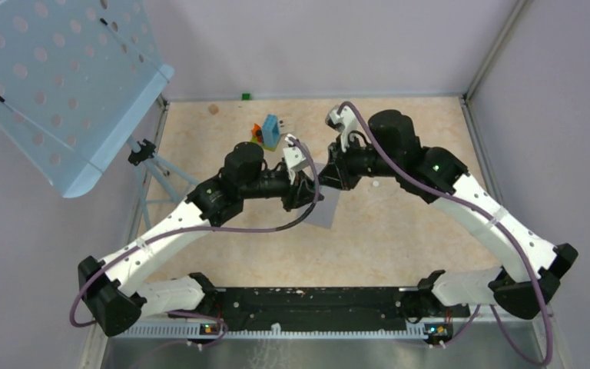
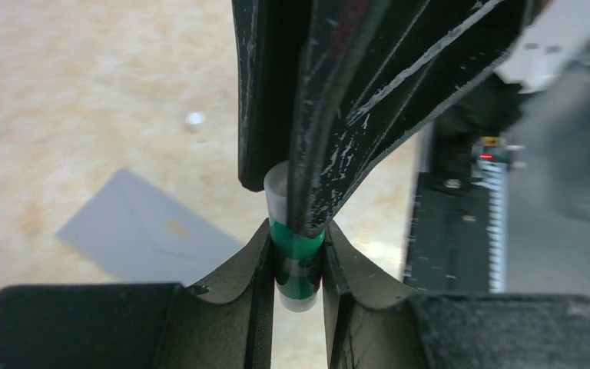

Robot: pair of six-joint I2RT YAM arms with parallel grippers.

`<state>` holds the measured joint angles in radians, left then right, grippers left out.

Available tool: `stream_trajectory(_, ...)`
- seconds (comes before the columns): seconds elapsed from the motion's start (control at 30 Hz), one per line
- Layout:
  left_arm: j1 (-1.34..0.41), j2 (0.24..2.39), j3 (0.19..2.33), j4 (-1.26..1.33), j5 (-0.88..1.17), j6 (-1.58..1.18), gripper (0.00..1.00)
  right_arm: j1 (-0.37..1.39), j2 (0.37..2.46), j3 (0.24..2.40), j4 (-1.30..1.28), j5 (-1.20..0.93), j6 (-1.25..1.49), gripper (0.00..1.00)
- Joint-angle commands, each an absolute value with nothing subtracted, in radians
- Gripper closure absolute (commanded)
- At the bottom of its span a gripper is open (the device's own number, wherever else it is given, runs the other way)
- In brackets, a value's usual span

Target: Place the letter into the envelope and seal it

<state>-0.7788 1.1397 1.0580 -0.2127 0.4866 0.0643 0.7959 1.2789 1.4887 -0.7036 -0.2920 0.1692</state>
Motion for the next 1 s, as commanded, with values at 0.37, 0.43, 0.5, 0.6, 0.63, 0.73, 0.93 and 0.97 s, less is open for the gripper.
stream_trajectory(0.37, -0.755, 1.057, 1.107, 0.032, 1.064, -0.208, 1.0, 0.807, 1.236, 1.439, -0.712, -0.676, -0.113, 0.99)
stream_trajectory(0.43, -0.755, 1.061, 1.115, -0.039, 0.941, -0.154, 1.0, 0.806, 1.224, 1.442, -0.692, -0.594, -0.065, 0.8)
stream_trajectory(0.5, -0.755, 1.072, 1.126, -0.092, 0.746, -0.111, 1.0, 0.807, 1.222, 1.458, -0.692, -0.479, 0.007, 0.53)
stream_trajectory(0.6, -0.756, 1.116, 1.153, -0.169, 0.569, -0.04, 1.0, 0.807, 1.246, 1.504, -0.729, -0.286, 0.123, 0.42)
stream_trajectory(0.63, -0.757, 1.135, 1.165, -0.192, 0.536, -0.016, 1.0, 0.807, 1.257, 1.519, -0.746, -0.215, 0.169, 0.42)
stream_trajectory(0.73, -0.772, 1.174, 1.188, -0.247, 0.42, 0.045, 1.0, 0.807, 1.29, 1.553, -0.788, -0.083, 0.297, 0.44)
stream_trajectory(0.93, -0.856, 1.22, 1.194, -0.259, 0.195, 0.144, 1.0, 0.808, 1.28, 1.492, -0.708, -0.035, 0.485, 0.48)
stream_trajectory(0.97, -0.865, 1.227, 1.197, -0.259, 0.177, 0.155, 1.0, 0.81, 1.28, 1.481, -0.695, -0.033, 0.505, 0.49)
